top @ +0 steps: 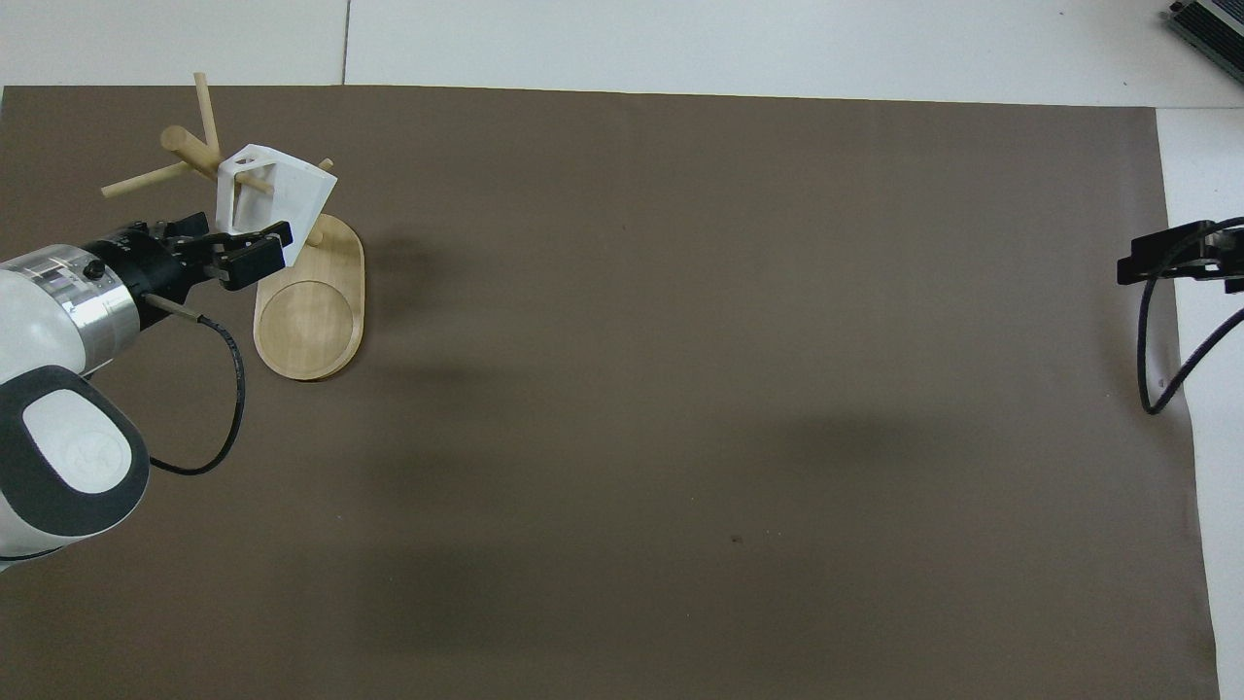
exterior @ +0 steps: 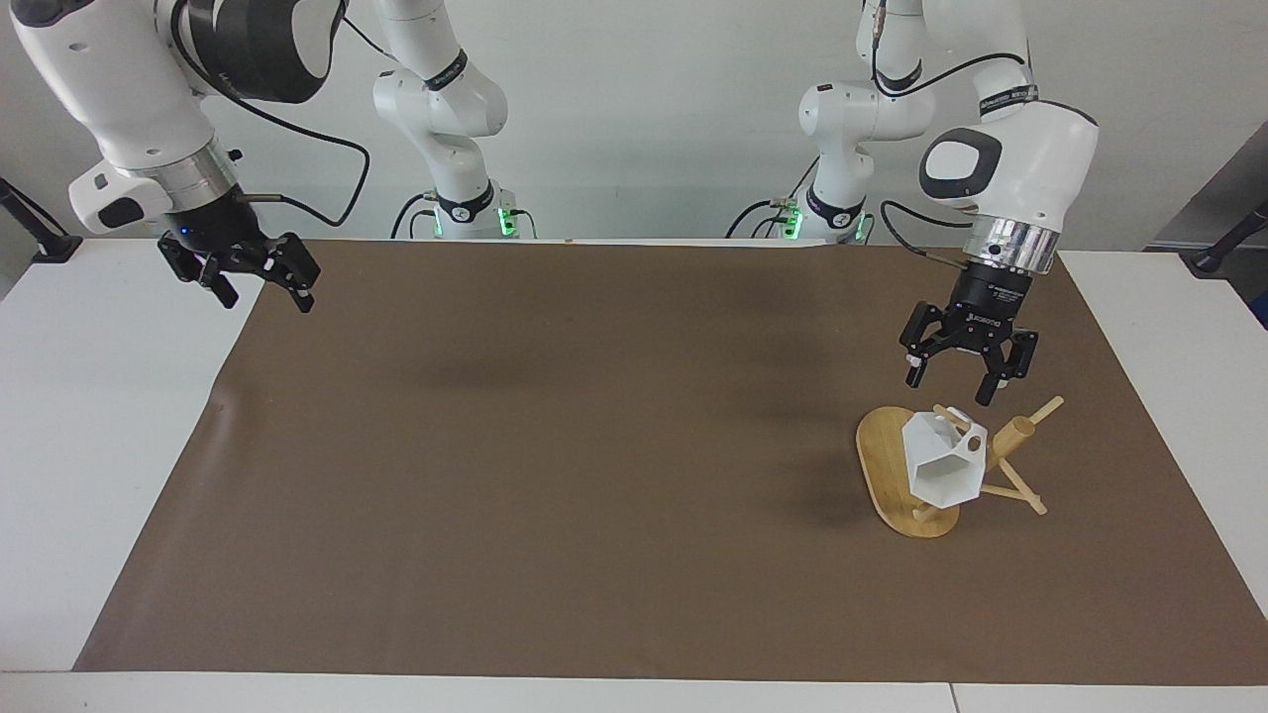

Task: Hang cup on rack
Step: 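Open the left gripper and release the cup on the peg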

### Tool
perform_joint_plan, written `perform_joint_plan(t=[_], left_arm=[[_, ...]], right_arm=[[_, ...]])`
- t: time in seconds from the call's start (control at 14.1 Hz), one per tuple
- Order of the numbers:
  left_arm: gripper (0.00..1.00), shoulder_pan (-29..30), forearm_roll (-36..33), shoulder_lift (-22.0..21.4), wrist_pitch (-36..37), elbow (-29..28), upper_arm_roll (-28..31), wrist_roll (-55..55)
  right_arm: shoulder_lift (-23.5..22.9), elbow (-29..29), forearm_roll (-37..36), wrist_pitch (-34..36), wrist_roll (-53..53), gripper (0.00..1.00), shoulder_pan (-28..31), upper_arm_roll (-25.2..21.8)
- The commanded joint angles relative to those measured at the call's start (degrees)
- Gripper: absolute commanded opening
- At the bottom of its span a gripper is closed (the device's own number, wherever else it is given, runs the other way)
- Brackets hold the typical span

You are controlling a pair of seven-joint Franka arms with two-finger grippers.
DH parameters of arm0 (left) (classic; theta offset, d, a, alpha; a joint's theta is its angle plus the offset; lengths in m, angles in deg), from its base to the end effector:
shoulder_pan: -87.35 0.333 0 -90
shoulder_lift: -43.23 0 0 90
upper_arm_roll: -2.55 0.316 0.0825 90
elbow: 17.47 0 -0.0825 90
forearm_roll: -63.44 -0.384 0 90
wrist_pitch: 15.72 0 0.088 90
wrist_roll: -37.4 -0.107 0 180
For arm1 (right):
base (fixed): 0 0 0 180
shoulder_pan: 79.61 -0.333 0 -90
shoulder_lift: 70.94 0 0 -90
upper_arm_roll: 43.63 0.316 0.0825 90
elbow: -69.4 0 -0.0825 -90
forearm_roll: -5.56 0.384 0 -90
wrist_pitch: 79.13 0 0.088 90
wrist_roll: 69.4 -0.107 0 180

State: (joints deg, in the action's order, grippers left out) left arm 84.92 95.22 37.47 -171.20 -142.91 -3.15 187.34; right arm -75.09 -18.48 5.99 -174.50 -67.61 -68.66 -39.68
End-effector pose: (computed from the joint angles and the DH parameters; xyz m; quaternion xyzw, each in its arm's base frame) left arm 0.5531 -0.0614 0.4972 0.1098 0.9315 -0.1203 0.3253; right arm 0.5814 -0.0721 0.6095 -0.9985 0.0458 -0.0296 0.0040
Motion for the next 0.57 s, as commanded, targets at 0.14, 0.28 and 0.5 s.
perform_joint_plan(t=[0.14,0.28,0.5], left_arm=[[1.0,0.9,-5.1,-1.5,7.5,1.2,-0.2,-4.9],[1.0,0.9,-9.6,-1.5,11.2,2.7,-0.2,-6.7],[1.0,1.0,-10.8,-1.6,16.2,4.4,-0.1,-12.2]], right_arm=[[0.9,-1.1,0.2,-0.2,-0.9,1.0,0.3,0.4],[0.8,-1.1,0.2,-0.3,-0.9,1.0,0.3,0.4],[0.9,-1.1,0.2,-0.3,-0.9,1.0,0.3,0.4]])
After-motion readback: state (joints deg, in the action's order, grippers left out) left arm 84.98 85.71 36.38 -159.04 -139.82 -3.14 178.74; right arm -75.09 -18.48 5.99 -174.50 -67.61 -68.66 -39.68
